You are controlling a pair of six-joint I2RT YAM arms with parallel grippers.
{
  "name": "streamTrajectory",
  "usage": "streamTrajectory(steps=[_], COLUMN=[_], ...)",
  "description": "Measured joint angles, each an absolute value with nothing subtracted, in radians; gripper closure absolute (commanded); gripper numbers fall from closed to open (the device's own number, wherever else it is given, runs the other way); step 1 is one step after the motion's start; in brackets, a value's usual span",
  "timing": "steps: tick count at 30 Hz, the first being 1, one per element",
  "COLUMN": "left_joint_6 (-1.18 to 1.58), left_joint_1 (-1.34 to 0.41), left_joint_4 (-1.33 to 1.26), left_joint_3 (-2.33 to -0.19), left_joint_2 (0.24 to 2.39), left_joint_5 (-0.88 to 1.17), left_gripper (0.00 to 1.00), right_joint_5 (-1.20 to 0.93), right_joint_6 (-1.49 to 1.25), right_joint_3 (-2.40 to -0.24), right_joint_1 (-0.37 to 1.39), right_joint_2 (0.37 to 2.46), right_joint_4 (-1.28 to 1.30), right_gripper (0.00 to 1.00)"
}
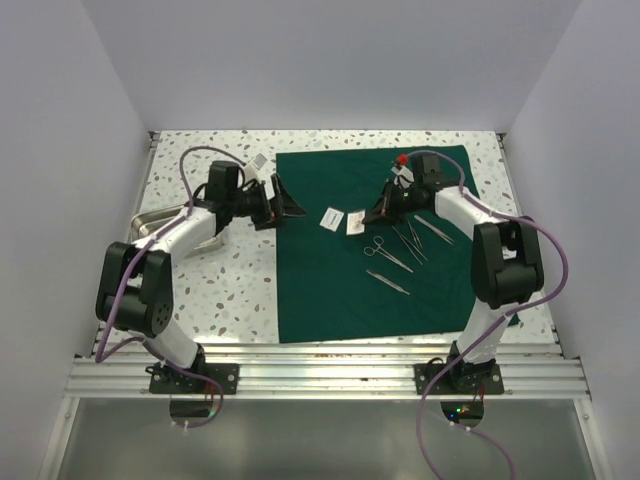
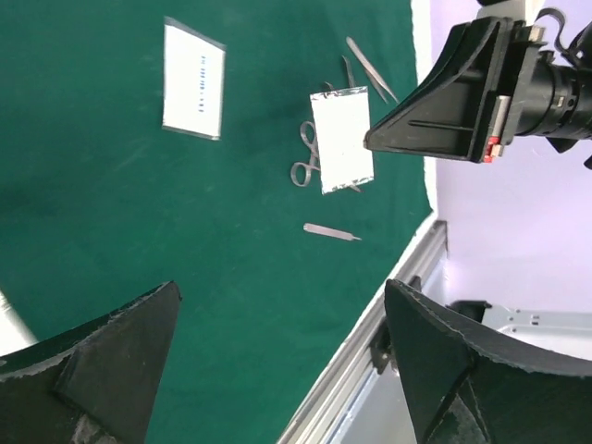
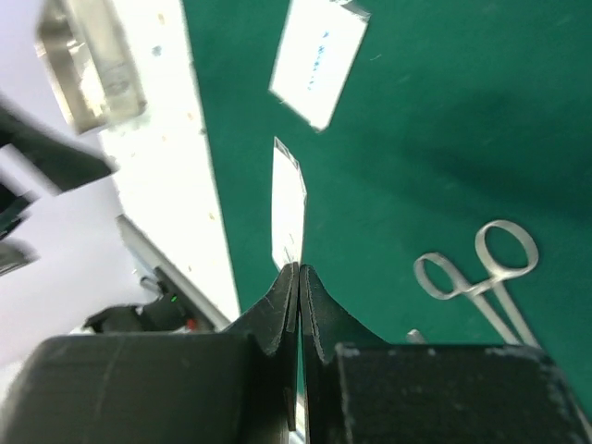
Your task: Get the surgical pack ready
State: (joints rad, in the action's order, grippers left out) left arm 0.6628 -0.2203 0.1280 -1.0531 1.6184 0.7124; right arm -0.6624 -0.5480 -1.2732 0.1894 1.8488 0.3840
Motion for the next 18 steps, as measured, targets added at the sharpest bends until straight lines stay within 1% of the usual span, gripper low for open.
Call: streamTrajectory(steps=[7, 10, 15, 18], left_joint_6=[0.754, 0.794, 0.846, 0.881], left_joint_1=[-0.289, -0.312, -0.33, -0.333], left_joint_4=[-0.077, -0.153, -0.241, -0.29], left_joint_3=[-1.031, -1.029, -1.024, -1.016], left_joint_2=[1.709, 1.731, 1.76, 1.772], left_joint_5=[0.797, 0.825, 0.86, 0.879], left_gripper=[0.13, 0.19, 0.23, 0.28], right_joint_5=[-0.744, -0.768, -0.796, -0.804], right_joint_6=[-0.62, -0.649, -0.693, -0.713], right_joint_3=[-1.226, -1.224, -1.224, -1.224], right_joint_1=[0.212, 0.245, 0.292, 0.31], right_joint_2=[1.752, 1.721, 1.682, 1.671], right_joint_4=[0.351, 0.336, 0.305, 0.292], right_gripper=[1.0, 1.0, 1.0, 1.0])
